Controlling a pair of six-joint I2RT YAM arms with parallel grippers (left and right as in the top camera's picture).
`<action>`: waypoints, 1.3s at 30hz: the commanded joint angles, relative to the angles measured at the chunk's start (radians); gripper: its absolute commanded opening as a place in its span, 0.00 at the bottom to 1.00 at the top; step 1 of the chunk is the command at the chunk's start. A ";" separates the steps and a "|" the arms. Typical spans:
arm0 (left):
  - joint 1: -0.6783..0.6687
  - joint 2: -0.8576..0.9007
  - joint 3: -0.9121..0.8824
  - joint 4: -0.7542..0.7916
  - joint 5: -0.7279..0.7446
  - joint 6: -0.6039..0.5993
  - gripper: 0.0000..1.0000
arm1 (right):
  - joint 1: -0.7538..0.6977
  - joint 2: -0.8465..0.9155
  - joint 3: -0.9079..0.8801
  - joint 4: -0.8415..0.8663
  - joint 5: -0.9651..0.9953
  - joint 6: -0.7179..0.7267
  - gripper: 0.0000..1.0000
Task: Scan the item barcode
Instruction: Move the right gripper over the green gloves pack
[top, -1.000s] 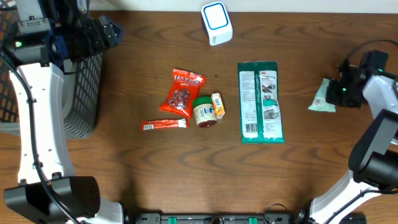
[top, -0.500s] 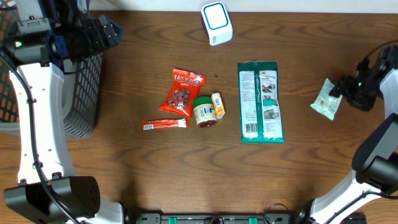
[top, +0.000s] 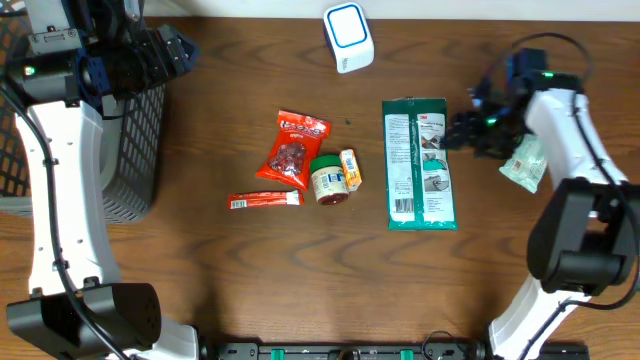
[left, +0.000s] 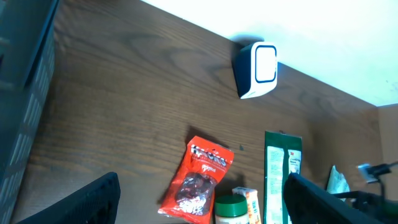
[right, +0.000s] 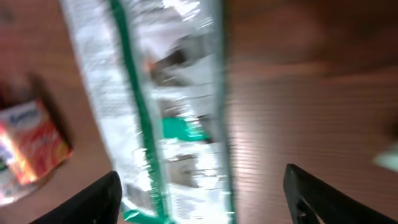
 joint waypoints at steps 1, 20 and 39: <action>-0.002 0.003 -0.003 -0.002 -0.002 0.013 0.84 | 0.080 -0.013 -0.023 -0.004 0.015 -0.008 0.80; -0.002 0.003 -0.004 -0.002 -0.002 0.013 0.84 | 0.315 -0.012 -0.038 0.083 0.258 0.052 0.92; -0.002 0.003 -0.004 -0.001 -0.002 0.013 0.84 | 0.054 -0.012 -0.083 0.031 -0.072 -0.121 0.99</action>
